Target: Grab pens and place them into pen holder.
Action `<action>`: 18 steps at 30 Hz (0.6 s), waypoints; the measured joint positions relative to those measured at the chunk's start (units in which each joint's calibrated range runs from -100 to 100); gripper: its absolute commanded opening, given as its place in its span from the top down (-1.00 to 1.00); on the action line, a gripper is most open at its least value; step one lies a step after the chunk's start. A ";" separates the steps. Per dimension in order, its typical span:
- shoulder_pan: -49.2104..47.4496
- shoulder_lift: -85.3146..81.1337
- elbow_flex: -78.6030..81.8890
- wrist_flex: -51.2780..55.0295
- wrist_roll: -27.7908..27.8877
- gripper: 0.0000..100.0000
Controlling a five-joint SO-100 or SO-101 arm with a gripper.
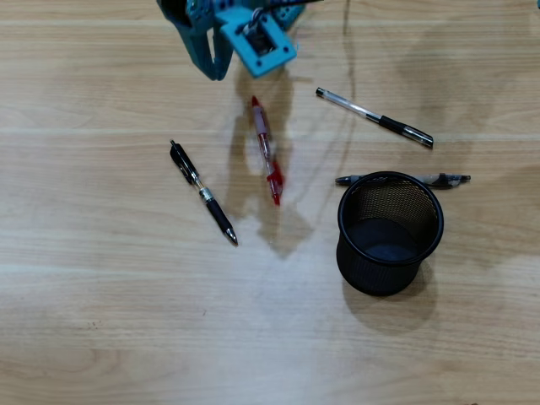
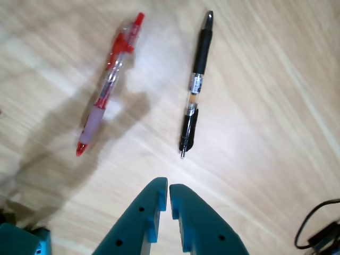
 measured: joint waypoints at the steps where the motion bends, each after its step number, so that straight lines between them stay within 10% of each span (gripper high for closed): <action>1: 0.57 2.46 -2.48 0.78 -0.26 0.95; 10: 5.05 21.67 -11.98 1.64 -0.62 0.93; 18: 4.95 31.86 -12.07 -3.37 -2.08 0.48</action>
